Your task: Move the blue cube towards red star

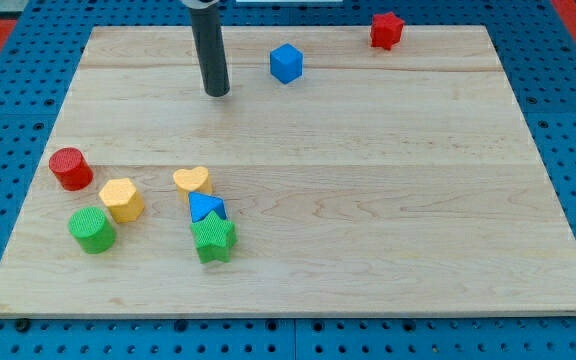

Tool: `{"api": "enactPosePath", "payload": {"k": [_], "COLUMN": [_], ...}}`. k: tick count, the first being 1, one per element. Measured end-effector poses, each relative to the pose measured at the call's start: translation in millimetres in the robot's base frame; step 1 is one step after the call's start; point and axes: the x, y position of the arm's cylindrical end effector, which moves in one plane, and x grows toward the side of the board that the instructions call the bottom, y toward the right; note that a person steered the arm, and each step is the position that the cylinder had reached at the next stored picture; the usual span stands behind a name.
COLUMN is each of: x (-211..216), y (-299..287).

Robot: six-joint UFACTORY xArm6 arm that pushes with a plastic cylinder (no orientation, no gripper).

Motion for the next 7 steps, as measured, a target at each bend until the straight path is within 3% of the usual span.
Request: {"api": "enactPosePath", "payload": {"k": [2, 5, 7], "x": [-13, -69, -11], "y": [50, 82, 121]}}
